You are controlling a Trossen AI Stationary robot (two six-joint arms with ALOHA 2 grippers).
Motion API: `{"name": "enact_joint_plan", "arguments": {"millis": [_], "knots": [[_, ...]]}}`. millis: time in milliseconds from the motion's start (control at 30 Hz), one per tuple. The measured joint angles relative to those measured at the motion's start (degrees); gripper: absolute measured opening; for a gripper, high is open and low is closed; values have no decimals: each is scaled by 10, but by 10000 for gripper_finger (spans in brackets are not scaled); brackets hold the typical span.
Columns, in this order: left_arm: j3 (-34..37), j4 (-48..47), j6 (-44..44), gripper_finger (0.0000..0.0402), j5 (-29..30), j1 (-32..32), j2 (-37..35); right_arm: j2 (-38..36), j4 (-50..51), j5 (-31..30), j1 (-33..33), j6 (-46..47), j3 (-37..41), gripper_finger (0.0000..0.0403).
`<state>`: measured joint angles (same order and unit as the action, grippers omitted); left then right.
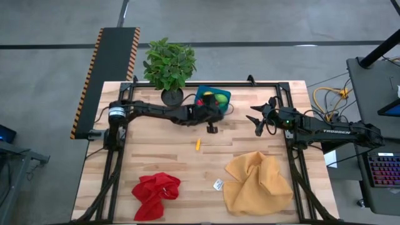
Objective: Pick and placing Produce into tupperware
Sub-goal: Put the pink peach into the blue bin
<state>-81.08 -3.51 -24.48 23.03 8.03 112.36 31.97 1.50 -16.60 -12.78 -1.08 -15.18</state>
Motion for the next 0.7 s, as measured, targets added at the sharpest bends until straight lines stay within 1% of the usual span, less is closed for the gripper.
{"name": "enact_joint_plan", "arguments": {"millis": [167, 700], "knots": [[0, 0, 44, 28, 1, 29, 0, 0, 0, 0, 0, 0, 0, 226], [1, 1, 46, 28, 19, 61, 0, 0, 0, 0, 0, 0, 0, 226]]}}
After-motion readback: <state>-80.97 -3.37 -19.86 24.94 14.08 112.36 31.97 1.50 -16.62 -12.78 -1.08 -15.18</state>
